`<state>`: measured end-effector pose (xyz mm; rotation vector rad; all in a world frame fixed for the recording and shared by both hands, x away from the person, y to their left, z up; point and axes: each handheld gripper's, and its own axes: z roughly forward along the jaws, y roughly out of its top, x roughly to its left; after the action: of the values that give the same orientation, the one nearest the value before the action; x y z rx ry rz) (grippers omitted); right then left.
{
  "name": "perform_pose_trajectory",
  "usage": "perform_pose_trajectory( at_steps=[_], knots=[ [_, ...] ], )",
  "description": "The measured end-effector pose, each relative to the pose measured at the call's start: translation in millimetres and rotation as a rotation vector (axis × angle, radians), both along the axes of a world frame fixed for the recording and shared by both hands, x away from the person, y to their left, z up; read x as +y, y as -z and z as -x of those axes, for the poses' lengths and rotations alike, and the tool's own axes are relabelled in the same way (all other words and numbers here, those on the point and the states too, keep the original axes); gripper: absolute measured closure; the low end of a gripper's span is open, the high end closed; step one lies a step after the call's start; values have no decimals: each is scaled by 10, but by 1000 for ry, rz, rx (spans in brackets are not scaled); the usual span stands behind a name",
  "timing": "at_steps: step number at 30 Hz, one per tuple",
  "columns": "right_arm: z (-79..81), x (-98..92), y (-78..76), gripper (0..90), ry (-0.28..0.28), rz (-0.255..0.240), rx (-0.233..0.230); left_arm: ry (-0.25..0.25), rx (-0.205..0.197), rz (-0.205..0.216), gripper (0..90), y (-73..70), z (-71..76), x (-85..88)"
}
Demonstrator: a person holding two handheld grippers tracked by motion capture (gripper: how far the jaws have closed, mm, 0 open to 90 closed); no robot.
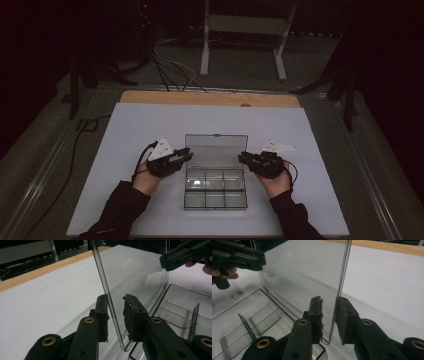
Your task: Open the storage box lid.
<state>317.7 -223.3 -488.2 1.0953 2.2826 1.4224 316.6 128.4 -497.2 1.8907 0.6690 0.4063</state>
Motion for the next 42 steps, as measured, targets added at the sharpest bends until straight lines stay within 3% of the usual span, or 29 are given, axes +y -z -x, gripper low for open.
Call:
perform_pose_trajectory(
  at_steps=[5, 11, 16, 19, 33, 42],
  knots=[
    [-26, 15, 10, 734, 12, -4, 13, -17, 29, -4, 714, 1, -26, -31],
    [-50, 30, 24, 715, 25, -9, 27, -34, 37, -21, 679, 3, -40, -67],
    [-91, 16, 49, 695, 36, -66, 76, -42, 54, -28, 665, 14, -70, -78],
    [-84, 40, 42, 694, 44, -35, 61, -43, 60, -25, 660, 16, -78, -81],
    [-112, 112, 64, 614, 57, 12, 59, -59, 101, -31, 608, 40, -128, -114],
    [-131, 177, 92, 538, 64, 49, 77, -75, 154, -34, 501, 56, -161, -172]
  ],
)
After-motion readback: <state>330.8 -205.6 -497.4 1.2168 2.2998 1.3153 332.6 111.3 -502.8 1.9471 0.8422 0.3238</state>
